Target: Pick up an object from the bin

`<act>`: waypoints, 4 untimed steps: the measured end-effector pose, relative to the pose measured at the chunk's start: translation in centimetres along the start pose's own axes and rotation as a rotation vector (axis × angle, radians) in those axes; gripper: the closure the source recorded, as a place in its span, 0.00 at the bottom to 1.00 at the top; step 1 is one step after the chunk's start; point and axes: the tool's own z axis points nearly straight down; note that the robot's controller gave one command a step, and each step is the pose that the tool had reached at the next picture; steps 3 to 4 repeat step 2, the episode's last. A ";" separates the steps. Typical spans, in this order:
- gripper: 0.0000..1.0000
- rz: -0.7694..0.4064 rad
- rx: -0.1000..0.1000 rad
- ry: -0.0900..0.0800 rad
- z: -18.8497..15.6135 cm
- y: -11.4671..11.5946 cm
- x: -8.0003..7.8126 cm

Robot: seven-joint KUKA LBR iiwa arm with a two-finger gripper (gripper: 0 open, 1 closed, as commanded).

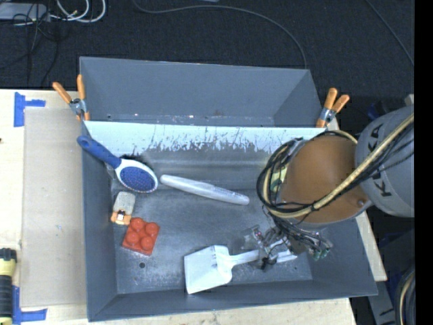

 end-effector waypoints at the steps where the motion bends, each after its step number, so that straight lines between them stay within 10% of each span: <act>1: 1.00 0.000 -0.003 0.006 -0.9 0.1 0.1; 4: 1.00 0.001 -0.002 0.005 -2.4 0.1 0.1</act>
Offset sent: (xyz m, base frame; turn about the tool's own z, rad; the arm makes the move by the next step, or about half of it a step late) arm -0.0002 0.0001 0.0530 0.0000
